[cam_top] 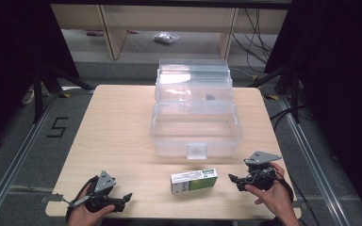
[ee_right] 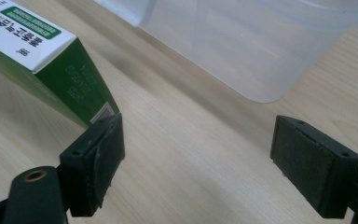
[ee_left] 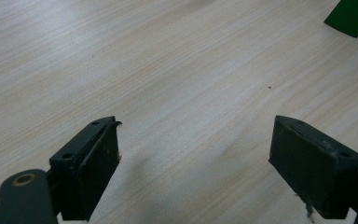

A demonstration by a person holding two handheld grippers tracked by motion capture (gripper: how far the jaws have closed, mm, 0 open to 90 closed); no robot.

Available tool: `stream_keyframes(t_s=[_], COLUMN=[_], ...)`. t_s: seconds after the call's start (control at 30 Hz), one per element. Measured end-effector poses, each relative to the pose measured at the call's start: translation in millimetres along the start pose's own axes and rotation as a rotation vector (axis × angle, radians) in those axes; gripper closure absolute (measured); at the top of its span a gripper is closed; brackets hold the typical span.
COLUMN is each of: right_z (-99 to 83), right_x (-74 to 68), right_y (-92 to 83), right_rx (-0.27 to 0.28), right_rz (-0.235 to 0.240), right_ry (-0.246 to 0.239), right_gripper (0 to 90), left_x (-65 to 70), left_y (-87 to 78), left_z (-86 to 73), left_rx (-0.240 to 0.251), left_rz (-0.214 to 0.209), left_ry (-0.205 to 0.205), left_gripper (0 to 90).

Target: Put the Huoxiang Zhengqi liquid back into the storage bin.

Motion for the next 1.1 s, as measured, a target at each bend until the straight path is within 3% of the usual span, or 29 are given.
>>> stream_keyframes(t_s=[0.1, 0.33, 0.67, 0.7, 0.8, 0.83, 0.97, 1.1], right_z=[2.5, 14.7, 46.9, 49.8, 56.7, 59.4, 66.9, 71.5], right_x=[-0.7, -7.4, -38.1, -42.4, -50.8, -52.1, -58.5, -65.3], right_y=[-5.3, -16.1, -27.7, -25.6, -23.3, -22.0, -17.4, -13.7], right_rx=[-0.003, 0.002, -0.002, 0.016, 0.007, 0.006, 0.002, -0.023], right_rz=[-0.003, 0.011, 0.074, 0.081, 0.103, 0.12, 0.13, 0.163], right_ry=[-0.005, -0.085, -0.241, -0.246, -0.275, -0.307, -0.349, -0.359], right_gripper=[18.3, 18.3, 18.1, 18.0, 18.1, 18.1, 18.2, 18.4], left_x=[-0.3, -0.6, -1.6, -1.7, -1.7, -1.8, -0.8, -0.5], left_y=[0.0, 0.0, -1.4, -1.4, -1.3, -1.4, -1.2, -1.3], left_z=[0.0, 0.0, 0.2, 0.3, 0.4, 0.5, 1.3, 1.3], left_rx=[-0.001, 0.0, -0.007, -0.006, -0.004, -0.002, 0.014, 0.013], left_rz=[0.001, 0.002, 0.0, 0.0, -0.001, -0.001, -0.007, -0.008], left_ry=[0.004, -0.001, 0.01, 0.009, 0.007, 0.007, -0.002, 0.0], left_gripper=[15.1, 15.1, 15.0, 15.0, 15.0, 14.9, 14.9, 14.9])
Point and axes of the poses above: each handheld gripper's, and its own axes: y roughly forward along the jaws, z roughly out of its top, x roughly to its right, the point moved 5 cm from there along y, roughly forward along the jaws, and after that the axes turned 4 degrees about -z, right-handed, at the moved point
